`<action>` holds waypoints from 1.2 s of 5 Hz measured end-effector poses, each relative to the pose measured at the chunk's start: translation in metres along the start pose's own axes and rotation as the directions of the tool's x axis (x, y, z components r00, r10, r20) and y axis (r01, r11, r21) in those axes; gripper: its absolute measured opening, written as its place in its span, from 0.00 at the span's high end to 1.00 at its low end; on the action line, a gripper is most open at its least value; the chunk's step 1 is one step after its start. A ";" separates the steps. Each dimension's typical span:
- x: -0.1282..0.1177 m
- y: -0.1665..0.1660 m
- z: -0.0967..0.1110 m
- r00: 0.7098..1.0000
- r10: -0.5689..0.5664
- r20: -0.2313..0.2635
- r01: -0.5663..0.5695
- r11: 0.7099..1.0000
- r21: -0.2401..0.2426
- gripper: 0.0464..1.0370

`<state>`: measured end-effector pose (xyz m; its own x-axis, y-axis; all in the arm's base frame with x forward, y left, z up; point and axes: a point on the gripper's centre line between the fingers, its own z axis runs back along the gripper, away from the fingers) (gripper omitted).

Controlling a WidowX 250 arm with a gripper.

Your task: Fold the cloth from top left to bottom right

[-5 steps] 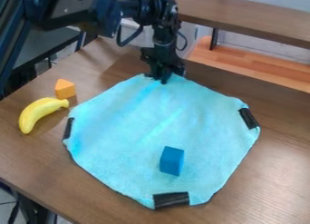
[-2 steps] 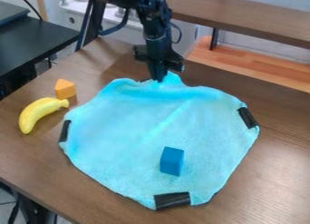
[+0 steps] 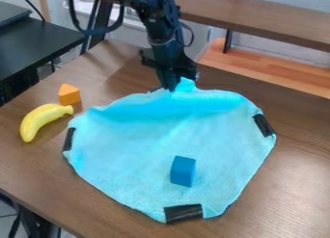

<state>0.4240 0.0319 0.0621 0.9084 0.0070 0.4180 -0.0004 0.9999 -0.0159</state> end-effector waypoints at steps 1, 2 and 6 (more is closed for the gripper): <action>-0.023 -0.022 0.014 0.999 -0.004 0.037 0.004 1.000 -0.014 1.00; -0.047 -0.049 0.026 0.998 0.003 0.057 -0.002 1.000 -0.029 1.00; -0.109 -0.128 0.055 0.993 -0.064 0.101 0.060 0.997 0.041 0.97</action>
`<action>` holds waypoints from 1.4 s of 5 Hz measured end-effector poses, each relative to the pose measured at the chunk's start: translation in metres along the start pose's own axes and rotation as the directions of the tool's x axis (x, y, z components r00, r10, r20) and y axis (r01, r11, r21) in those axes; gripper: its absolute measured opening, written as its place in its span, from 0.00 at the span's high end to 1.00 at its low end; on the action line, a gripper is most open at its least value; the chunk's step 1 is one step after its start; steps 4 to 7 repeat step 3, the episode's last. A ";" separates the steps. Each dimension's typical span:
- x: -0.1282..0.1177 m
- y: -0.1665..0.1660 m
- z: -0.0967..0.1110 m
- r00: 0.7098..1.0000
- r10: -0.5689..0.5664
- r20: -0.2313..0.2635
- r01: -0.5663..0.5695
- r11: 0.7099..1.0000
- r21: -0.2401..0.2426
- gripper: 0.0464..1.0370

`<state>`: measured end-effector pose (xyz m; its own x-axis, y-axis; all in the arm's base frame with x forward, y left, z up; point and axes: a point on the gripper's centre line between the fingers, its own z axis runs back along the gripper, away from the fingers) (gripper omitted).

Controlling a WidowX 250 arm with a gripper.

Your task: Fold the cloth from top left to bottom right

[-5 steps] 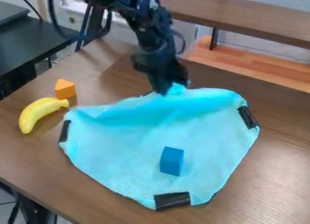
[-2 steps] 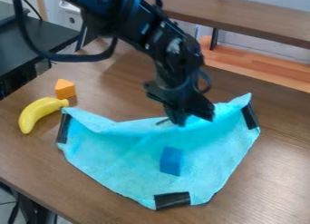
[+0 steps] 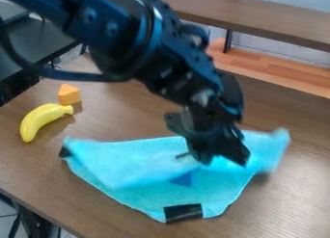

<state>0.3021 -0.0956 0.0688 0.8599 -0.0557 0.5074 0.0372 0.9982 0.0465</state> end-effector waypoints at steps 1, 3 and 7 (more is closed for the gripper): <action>-0.028 -0.027 0.003 1.000 -0.021 -0.018 0.021 1.000 -0.005 0.85; -0.055 -0.048 0.005 0.994 -0.106 -0.038 0.105 0.994 -0.009 0.29; -0.055 -0.048 0.005 0.994 -0.106 -0.038 0.105 0.994 -0.009 0.29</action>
